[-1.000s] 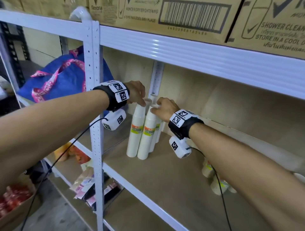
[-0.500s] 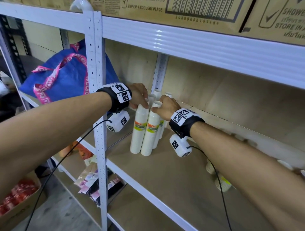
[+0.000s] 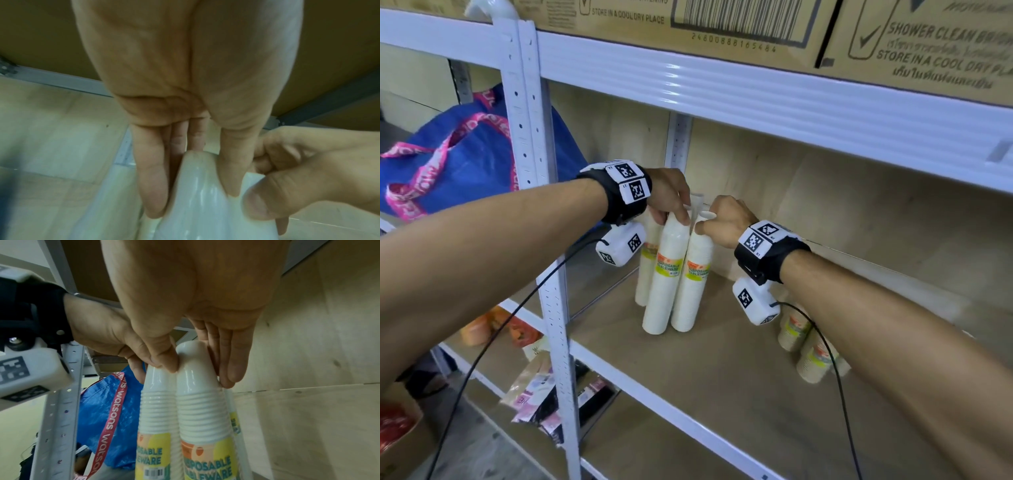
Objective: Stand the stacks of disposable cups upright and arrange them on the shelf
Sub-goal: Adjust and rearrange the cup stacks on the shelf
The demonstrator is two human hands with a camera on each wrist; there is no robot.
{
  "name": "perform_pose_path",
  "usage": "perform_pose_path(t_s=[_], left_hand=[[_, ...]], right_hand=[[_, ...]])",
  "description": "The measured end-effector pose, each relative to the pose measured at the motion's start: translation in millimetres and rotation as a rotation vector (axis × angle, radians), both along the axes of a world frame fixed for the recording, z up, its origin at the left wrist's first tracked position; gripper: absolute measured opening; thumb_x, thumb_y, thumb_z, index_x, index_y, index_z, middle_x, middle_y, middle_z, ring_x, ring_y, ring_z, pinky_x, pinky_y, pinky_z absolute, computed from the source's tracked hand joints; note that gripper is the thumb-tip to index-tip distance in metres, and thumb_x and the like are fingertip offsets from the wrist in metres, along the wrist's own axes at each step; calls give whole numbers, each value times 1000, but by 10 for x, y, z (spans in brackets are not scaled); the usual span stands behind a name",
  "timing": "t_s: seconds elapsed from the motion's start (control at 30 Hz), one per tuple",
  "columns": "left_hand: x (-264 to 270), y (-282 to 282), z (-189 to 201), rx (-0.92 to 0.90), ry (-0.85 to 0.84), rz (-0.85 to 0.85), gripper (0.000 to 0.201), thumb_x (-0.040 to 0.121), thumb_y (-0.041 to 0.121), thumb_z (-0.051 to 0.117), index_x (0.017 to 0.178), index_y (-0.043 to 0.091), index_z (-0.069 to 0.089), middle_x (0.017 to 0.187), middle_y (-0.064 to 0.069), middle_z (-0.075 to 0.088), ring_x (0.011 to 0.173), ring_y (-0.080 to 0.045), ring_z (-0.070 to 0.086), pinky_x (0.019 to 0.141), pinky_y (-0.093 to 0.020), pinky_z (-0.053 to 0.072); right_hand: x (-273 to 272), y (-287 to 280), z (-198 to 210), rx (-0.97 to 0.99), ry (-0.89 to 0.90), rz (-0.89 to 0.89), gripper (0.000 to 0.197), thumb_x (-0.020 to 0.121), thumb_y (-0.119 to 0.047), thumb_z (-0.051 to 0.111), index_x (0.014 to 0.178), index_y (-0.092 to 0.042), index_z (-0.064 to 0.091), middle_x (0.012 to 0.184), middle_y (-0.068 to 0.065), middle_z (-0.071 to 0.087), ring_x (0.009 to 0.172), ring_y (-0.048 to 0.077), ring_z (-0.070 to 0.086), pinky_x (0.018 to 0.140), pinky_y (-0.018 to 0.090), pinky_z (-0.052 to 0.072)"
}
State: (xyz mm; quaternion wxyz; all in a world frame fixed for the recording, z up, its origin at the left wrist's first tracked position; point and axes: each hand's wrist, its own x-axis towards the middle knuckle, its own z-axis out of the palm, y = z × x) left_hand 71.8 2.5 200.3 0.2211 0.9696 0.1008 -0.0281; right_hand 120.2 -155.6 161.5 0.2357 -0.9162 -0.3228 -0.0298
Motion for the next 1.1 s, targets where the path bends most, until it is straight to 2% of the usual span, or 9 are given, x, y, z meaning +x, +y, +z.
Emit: perform_pose_path(t_s=[0.13, 0.23, 0.33, 0.47, 0.57, 0.63, 0.73, 0.83, 1.1], left_hand=[[200, -228, 69, -1, -20, -57, 39, 80, 28, 79, 113, 14, 66, 95, -9, 71, 82, -26, 74, 76, -33, 60], [350, -403, 101, 0, -80, -90, 36, 80, 26, 80, 110, 16, 65, 101, -5, 67, 81, -23, 73, 72, -31, 60], [516, -564, 106, 18, -134, -106, 40, 79, 26, 80, 115, 19, 63, 110, -2, 61, 79, -22, 72, 60, -26, 56], [766, -738, 35, 19, -176, -134, 43, 81, 18, 78, 121, 14, 63, 119, -6, 58, 78, -22, 70, 62, -29, 58], [945, -829, -41, 50, -220, -159, 41, 81, 13, 75, 120, 13, 64, 123, -5, 58, 83, -19, 64, 56, -24, 51], [1072, -872, -90, 59, -238, -171, 42, 81, 12, 75, 122, 13, 64, 126, -5, 57, 91, -18, 58, 61, -25, 49], [1241, -925, -153, 80, -248, -204, 45, 84, 12, 72, 128, 12, 61, 131, -5, 53, 104, -18, 53, 74, -24, 42], [1387, -964, -218, 83, -272, -222, 44, 86, 11, 69, 129, 12, 60, 134, -4, 48, 118, -21, 51, 78, -22, 38], [1641, -1010, -337, 28, -296, -208, 43, 86, 12, 70, 128, 12, 61, 135, -4, 51, 120, -22, 52, 80, -23, 40]], right_hand=[[110, -264, 84, 9, 8, -67, 38, 77, -33, 70, 104, -10, 59, 98, 4, 58, 82, 21, 57, 54, 24, 39], [204, -457, 119, 7, -8, -125, 38, 78, -34, 70, 106, -10, 58, 98, 3, 57, 81, 20, 55, 50, 23, 34], [313, -635, 135, 1, -25, -172, 45, 78, -34, 71, 114, -10, 57, 98, 1, 53, 82, 19, 53, 48, 22, 30], [511, -812, 106, 11, -23, -274, 52, 79, -33, 71, 121, -10, 53, 112, 5, 53, 86, 20, 48, 51, 23, 30], [675, -914, 65, 47, -10, -327, 48, 80, -31, 70, 119, -10, 52, 116, 6, 51, 88, 20, 48, 53, 25, 33], [794, -959, 40, 62, -1, -353, 47, 80, -31, 69, 119, -11, 50, 118, 7, 52, 92, 22, 53, 56, 25, 38], [957, -992, 3, 81, 22, -382, 46, 82, -29, 67, 120, -10, 49, 123, 10, 53, 102, 27, 58, 70, 30, 46], [1092, -1011, -32, 94, 29, -401, 46, 83, -26, 66, 122, -9, 48, 125, 9, 55, 108, 27, 59, 75, 30, 47], [1328, -997, -133, 105, 52, -422, 43, 86, -22, 65, 124, -11, 48, 130, 4, 57, 114, 26, 58, 82, 31, 49]])
